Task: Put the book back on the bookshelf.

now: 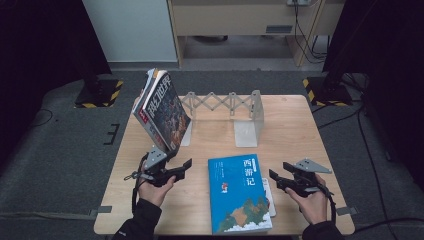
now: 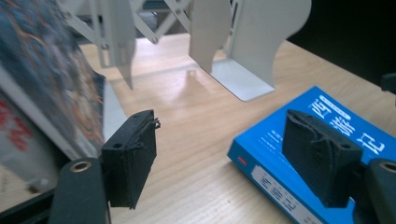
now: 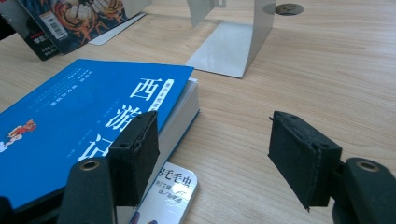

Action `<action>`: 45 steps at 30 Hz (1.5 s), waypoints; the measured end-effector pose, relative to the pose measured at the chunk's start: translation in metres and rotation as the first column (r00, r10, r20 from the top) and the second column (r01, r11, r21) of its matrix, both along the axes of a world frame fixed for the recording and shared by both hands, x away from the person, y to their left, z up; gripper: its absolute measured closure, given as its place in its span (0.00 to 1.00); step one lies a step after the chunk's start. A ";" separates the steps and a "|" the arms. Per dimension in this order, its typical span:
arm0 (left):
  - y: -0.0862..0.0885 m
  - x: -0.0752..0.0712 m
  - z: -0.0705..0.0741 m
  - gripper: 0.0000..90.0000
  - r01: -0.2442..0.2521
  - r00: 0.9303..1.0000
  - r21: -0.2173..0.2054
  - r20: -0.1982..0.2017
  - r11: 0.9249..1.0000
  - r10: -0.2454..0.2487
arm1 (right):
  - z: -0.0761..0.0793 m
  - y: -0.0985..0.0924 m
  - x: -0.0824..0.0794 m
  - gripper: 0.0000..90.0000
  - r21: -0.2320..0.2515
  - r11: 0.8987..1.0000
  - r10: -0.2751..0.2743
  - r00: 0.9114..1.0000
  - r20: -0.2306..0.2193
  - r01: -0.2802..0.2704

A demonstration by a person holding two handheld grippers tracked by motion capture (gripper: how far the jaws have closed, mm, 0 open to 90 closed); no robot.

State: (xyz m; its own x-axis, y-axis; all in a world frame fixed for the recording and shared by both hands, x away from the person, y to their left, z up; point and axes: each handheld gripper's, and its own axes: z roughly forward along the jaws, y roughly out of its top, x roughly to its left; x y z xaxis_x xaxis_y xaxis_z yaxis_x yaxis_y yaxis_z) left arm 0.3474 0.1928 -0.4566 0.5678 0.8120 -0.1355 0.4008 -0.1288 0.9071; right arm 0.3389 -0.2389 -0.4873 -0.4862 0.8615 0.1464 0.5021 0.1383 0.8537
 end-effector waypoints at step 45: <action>-0.067 -0.004 -0.060 0.19 0.254 0.941 -0.001 -0.232 0.967 -0.248 | -0.020 0.035 0.000 0.35 0.023 0.992 0.124 0.986 -0.115 -0.122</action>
State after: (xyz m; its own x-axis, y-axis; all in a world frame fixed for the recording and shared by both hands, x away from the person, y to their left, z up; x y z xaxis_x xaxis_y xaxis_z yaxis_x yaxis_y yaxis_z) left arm 0.3433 0.1258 -0.5165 0.7102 0.6524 -0.2645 0.5478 -0.2761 0.7897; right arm 0.3386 -0.2044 -0.5074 -0.5670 0.7935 0.2210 0.5778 0.1919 0.7933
